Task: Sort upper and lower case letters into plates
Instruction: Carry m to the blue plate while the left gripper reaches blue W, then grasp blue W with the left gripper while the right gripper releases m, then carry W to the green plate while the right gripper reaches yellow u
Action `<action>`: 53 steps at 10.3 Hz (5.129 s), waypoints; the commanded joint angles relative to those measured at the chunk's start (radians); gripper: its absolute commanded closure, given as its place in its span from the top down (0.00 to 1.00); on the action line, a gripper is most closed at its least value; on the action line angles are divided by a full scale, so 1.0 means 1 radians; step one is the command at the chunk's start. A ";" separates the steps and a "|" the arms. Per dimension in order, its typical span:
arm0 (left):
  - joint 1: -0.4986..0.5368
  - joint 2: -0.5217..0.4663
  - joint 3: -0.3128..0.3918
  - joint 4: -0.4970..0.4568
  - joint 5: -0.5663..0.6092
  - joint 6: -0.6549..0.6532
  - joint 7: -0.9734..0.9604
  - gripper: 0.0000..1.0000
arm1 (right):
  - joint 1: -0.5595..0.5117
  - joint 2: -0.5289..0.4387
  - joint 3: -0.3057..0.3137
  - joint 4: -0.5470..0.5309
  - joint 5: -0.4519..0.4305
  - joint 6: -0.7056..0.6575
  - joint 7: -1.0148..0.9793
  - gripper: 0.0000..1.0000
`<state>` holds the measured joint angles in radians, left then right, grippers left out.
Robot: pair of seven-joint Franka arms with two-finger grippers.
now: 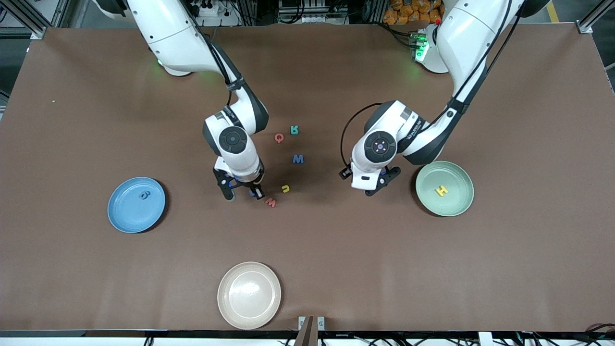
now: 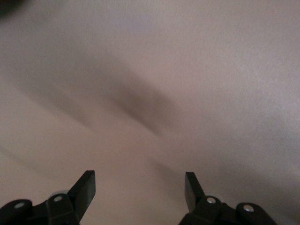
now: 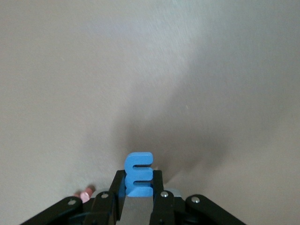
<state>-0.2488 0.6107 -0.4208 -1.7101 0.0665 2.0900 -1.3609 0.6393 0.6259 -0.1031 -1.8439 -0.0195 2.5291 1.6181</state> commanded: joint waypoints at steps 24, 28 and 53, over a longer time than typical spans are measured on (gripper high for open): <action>-0.268 0.192 0.031 0.070 -0.071 0.472 -1.003 0.95 | -0.423 -0.146 -0.038 0.064 0.074 -0.299 -1.268 1.00; -0.308 0.181 0.068 0.017 -0.059 0.533 -1.004 0.96 | -0.368 -0.135 -0.033 0.081 0.181 -0.302 -1.181 1.00; -0.092 0.023 0.047 0.053 -0.036 0.150 -0.586 0.00 | -0.007 0.034 -0.033 0.258 0.253 -0.325 -0.572 1.00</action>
<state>-0.3858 0.6667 -0.3580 -1.6429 0.0185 2.2974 -2.0103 0.6087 0.6338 -0.1276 -1.6372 0.2146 2.2200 0.9872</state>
